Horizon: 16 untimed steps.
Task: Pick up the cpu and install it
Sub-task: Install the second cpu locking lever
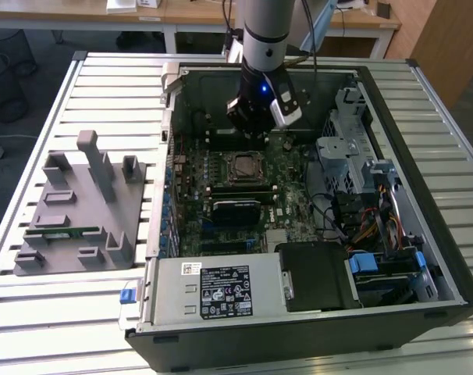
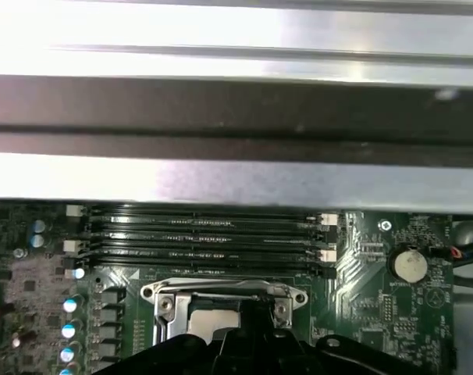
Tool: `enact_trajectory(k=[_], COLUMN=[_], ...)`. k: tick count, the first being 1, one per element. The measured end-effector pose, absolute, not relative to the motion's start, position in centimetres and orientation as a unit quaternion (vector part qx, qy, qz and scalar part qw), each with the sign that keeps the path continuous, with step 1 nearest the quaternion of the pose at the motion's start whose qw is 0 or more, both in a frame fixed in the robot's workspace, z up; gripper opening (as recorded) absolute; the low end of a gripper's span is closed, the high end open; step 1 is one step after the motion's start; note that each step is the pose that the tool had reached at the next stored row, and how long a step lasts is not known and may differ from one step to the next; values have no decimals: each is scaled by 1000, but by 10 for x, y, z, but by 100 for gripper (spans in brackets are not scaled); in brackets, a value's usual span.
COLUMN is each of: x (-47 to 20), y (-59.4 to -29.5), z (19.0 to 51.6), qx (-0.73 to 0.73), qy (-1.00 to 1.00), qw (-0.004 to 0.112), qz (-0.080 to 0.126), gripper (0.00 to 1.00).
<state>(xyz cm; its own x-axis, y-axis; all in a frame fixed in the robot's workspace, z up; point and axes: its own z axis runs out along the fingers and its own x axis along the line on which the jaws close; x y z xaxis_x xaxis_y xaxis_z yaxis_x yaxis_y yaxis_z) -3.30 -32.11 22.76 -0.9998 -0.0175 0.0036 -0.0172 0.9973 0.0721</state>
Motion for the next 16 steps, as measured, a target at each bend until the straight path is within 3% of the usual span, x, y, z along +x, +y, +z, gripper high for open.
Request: enact_trajectory(k=[16], x=[-33], y=[-365], z=[230], qx=[9], qy=[-999], qw=[6], qz=[-36], gripper=[11])
